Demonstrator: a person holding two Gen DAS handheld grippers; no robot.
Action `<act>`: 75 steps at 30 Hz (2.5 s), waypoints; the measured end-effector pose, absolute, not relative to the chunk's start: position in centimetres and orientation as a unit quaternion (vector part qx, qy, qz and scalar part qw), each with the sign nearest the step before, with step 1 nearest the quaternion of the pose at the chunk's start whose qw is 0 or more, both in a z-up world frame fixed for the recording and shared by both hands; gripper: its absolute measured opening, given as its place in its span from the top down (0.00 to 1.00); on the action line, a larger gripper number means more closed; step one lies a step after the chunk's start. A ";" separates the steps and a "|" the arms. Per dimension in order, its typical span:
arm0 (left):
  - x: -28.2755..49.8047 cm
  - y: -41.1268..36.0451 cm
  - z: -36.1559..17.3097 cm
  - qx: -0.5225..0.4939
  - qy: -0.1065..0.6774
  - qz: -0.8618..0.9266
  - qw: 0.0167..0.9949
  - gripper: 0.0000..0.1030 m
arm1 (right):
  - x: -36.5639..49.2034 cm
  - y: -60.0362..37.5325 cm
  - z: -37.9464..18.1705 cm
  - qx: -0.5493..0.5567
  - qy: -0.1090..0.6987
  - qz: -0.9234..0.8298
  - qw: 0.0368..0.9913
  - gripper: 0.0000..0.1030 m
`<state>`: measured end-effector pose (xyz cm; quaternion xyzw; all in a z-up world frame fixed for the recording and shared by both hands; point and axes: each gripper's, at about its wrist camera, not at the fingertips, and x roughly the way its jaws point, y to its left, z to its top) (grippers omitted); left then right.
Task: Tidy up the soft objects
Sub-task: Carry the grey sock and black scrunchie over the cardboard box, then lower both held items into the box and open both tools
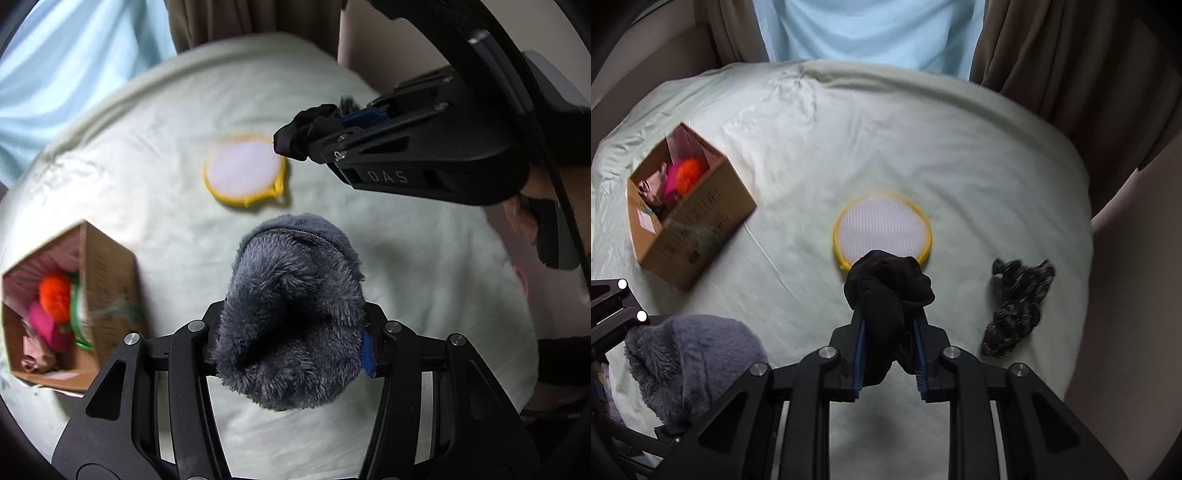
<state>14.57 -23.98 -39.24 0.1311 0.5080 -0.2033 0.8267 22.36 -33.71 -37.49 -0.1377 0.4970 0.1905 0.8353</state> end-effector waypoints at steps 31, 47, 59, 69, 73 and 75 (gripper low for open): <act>12.8 4.0 -14.6 0.054 0.382 -0.140 0.912 0.54 | 10.4 -9.9 -10.7 -0.002 0.393 0.065 0.917 0.81; 19.2 16.6 -21.6 0.034 0.463 -0.109 0.879 0.54 | 16.2 -2.1 -19.4 0.074 0.480 0.006 0.874 0.80; 24.8 14.5 -33.0 0.021 0.570 -0.094 0.816 0.53 | 22.6 -3.5 -30.7 0.097 0.580 -0.023 0.809 0.81; 27.8 11.0 -40.4 0.050 0.639 -0.105 0.760 0.52 | 25.8 -5.4 -37.1 0.143 0.637 -0.037 0.757 0.80; 28.5 11.0 -40.8 0.041 0.643 -0.111 0.757 0.12 | 26.6 -5.7 -38.3 0.153 0.653 -0.040 0.740 0.64; 28.5 10.9 -39.8 0.043 0.632 -0.122 0.764 0.00 | 26.8 -5.8 -38.5 0.158 0.649 -0.036 0.743 0.16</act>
